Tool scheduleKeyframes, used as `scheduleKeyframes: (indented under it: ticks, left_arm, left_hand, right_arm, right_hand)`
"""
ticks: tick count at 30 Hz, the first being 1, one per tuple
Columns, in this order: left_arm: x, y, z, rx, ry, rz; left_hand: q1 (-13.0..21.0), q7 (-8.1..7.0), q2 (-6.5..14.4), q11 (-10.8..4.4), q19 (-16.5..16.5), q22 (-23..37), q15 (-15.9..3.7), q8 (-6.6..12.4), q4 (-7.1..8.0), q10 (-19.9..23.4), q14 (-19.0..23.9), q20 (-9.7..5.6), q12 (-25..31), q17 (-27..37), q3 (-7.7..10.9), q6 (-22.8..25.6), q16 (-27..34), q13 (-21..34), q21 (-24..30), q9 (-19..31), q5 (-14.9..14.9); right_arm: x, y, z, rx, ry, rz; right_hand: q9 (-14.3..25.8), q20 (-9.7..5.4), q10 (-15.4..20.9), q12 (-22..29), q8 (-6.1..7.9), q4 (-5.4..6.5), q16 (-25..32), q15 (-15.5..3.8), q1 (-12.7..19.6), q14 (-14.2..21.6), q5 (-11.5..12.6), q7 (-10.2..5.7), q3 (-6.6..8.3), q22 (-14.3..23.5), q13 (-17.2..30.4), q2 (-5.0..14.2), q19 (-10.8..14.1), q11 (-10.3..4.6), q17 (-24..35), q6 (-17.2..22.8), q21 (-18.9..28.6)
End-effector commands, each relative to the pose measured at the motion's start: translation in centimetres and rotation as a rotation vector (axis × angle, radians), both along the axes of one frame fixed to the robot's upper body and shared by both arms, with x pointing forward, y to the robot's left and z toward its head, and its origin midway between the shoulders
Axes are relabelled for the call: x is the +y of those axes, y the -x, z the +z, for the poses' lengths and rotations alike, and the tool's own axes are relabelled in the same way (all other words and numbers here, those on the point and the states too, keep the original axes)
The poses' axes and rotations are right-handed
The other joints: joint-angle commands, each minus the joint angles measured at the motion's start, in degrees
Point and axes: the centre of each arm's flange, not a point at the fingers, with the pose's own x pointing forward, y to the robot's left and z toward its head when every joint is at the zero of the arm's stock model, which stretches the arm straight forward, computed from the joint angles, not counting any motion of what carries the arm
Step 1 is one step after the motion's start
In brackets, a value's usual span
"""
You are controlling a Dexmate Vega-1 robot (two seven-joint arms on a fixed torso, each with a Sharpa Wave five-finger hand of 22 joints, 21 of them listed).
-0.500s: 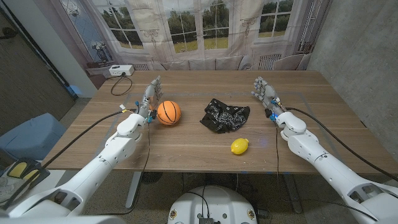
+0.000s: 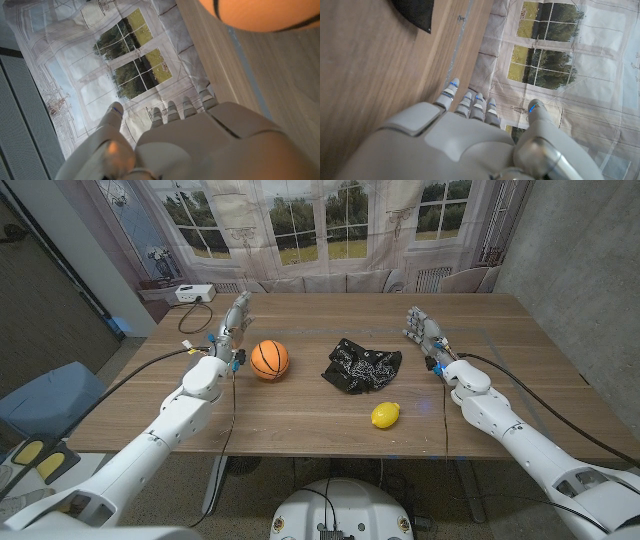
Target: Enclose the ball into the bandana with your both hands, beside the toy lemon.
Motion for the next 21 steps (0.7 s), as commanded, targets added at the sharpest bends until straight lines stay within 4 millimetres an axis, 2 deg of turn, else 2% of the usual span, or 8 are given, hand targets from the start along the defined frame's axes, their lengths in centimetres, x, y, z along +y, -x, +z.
scheduleKeyframes:
  ticks: [1, 5, 7, 9, 21]
  left_arm:
    - [-2.3, 1.6, 3.4, -0.003, -0.159, 0.091]
    - [-3.4, 1.6, 4.6, 0.041, -0.248, 0.104]
    - [-4.1, 1.7, 5.6, 0.047, -0.306, 0.111]
    - [-4.4, 1.8, 5.9, 0.043, -0.302, 0.113]
    - [-7.8, 1.4, 9.0, 0.113, -0.531, 0.105]
  left_hand:
    - [2.1, -0.02, 0.6, -0.16, 1.5, 0.2, 0.26, 0.34, -1.08, 2.5, 2.3, 0.49, 0.7, 0.3, 1.0, 1.5, 0.6, 0.3, 0.5, 0.1, 0.2]
    - [3.3, 0.79, 0.7, 0.1, 1.7, 0.3, 0.33, 0.84, -1.66, 3.9, 3.0, 0.49, 0.9, 0.3, 1.49, 3.7, 0.3, 0.4, 0.4, 0.2, 0.3]
    - [4.1, 2.01, 0.6, 0.18, 1.7, 0.3, 0.38, 1.34, -1.96, 4.3, 3.0, 0.46, 0.8, 0.3, 1.7, 6.1, 0.0, 0.4, 0.3, 0.2, 0.4]
    - [4.4, 2.62, 0.5, 0.28, 1.5, 0.3, 0.45, 1.43, -2.05, 4.4, 2.8, 0.52, 0.7, 0.3, 1.77, 6.9, -0.2, 0.4, 0.1, 0.3, 0.4]
    - [5.1, 3.39, 0.2, 0.53, 1.0, 0.4, 0.83, 1.09, -2.16, 5.1, 2.9, 1.0, 0.6, 0.4, 1.77, 7.9, -0.5, 0.5, -0.4, 0.4, 0.3]
  right_arm:
    - [-2.1, 0.3, -0.5, -0.018, -0.011, 0.011]
    - [-2.8, 0.5, -0.6, -0.035, -0.021, 0.018]
    - [-3.2, 0.7, -0.7, -0.041, -0.021, 0.02]
    - [-3.4, 0.7, -0.7, -0.041, -0.019, 0.022]
    - [-4.7, 1.1, -1.8, -0.052, -0.046, 0.029]
  right_hand:
    - [0.1, 0.4, 0.0, 0.1, 0.49, -0.24, 0.2, 0.78, 0.3, 0.0, 0.3, 0.09, 0.37, 0.2, 0.2, 0.67, 0.3, 0.73, 0.2, 0.8, 0.1]
    - [0.1, 0.6, 0.2, 0.2, 0.59, -0.39, 0.4, 1.24, 0.7, 0.4, 0.3, 0.19, 0.55, 0.2, 0.2, 0.87, 0.5, 0.87, 0.3, 1.1, 0.2]
    - [0.1, 0.65, 0.3, 0.2, 0.62, -0.44, 0.4, 1.29, 0.8, 0.5, 0.3, 0.18, 0.58, 0.2, 0.2, 0.89, 0.5, 0.97, 0.3, 1.3, 0.2]
    - [0.1, 0.7, 0.4, 0.3, 0.62, -0.48, 0.4, 1.35, 0.9, 0.5, 0.3, 0.21, 0.6, 0.2, 0.2, 0.9, 0.6, 1.08, 0.3, 1.3, 0.3]
    - [0.1, 0.99, 0.9, 0.5, 0.66, -0.67, 0.7, 1.81, 1.3, 1.2, 0.2, 0.14, 0.75, 0.3, 0.3, 1.06, 0.9, 1.41, 0.3, 1.6, 0.3]
